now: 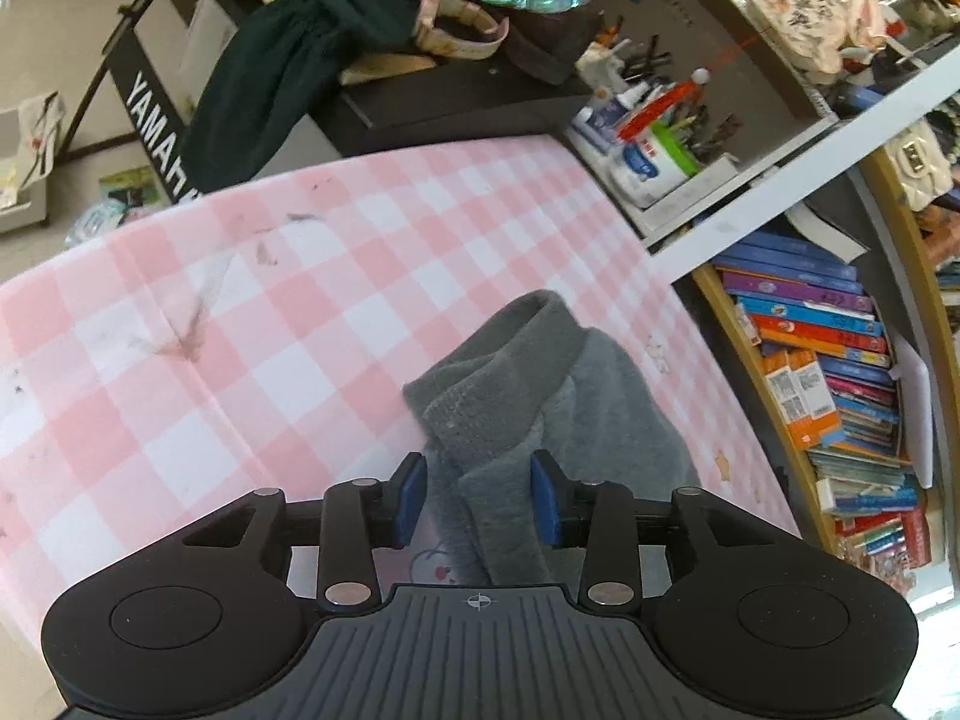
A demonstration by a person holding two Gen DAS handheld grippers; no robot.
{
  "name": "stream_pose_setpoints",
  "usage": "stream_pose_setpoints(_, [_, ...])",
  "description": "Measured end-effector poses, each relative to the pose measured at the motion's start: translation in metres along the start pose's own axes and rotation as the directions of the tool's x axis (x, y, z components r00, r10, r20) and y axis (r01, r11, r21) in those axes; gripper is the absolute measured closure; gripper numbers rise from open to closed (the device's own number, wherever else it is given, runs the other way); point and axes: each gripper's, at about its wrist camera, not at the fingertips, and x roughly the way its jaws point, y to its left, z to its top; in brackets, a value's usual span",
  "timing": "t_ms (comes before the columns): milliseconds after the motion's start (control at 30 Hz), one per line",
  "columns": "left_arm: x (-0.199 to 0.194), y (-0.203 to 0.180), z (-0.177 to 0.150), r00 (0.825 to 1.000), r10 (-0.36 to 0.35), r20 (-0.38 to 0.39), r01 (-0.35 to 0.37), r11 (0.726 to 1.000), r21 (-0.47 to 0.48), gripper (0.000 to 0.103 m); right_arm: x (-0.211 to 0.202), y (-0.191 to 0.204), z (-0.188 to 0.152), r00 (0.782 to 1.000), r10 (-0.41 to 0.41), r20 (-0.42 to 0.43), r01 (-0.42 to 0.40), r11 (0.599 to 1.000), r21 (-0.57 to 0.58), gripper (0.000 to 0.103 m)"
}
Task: Fold clothes
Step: 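Lay the held cuff onto the folded sweatshirt and open both grippers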
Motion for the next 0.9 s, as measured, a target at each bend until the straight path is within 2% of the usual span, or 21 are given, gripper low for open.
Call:
stream_pose_setpoints(133, [0.011,0.0,-0.002,0.999,-0.024,-0.026,0.024,0.999,-0.024,0.069,0.009,0.006,0.0,1.0,0.018,-0.017,-0.018,1.0,-0.017,0.064])
stream_pose_setpoints(300, [0.023,0.001,-0.002,0.998,-0.055,-0.016,0.053,0.995,-0.087,0.07,0.027,0.015,0.003,0.999,-0.007,-0.033,0.006,0.999,-0.035,0.068])
stream_pose_setpoints(367, [0.029,-0.001,-0.001,0.998,-0.062,-0.012,0.061,0.993,-0.104,0.079,0.032,0.023,0.008,1.0,-0.007,-0.019,0.006,0.998,-0.057,0.073])
stream_pose_setpoints(500, [0.05,-0.01,0.004,0.995,-0.099,-0.015,0.096,0.986,-0.137,0.089,0.042,0.044,0.021,1.0,0.013,0.024,-0.01,0.993,-0.114,0.087])
stream_pose_setpoints(667, [0.074,-0.049,0.022,0.98,-0.199,-0.009,0.197,0.977,-0.085,0.094,0.055,0.069,0.037,0.996,0.041,0.077,-0.026,0.982,-0.185,0.09])
stream_pose_setpoints(733, [0.069,-0.065,0.029,0.964,-0.263,0.022,0.264,0.962,-0.063,0.095,0.049,0.081,0.047,0.989,0.098,0.106,-0.077,0.979,-0.19,0.091])
stream_pose_setpoints(800, [0.06,-0.077,0.035,0.942,-0.331,0.056,0.334,0.942,-0.041,0.095,0.03,0.088,0.054,0.964,0.223,0.147,-0.197,0.965,-0.172,0.091])
stream_pose_setpoints(867, [0.055,-0.076,0.036,0.944,-0.324,0.067,0.326,0.945,-0.029,0.095,0.019,0.087,0.055,0.949,0.267,0.167,-0.242,0.957,-0.158,0.091])
stream_pose_setpoints(900, [0.059,-0.07,0.034,0.954,-0.294,0.057,0.297,0.954,-0.038,0.095,0.018,0.085,0.055,0.949,0.267,0.17,-0.242,0.958,-0.151,0.091])
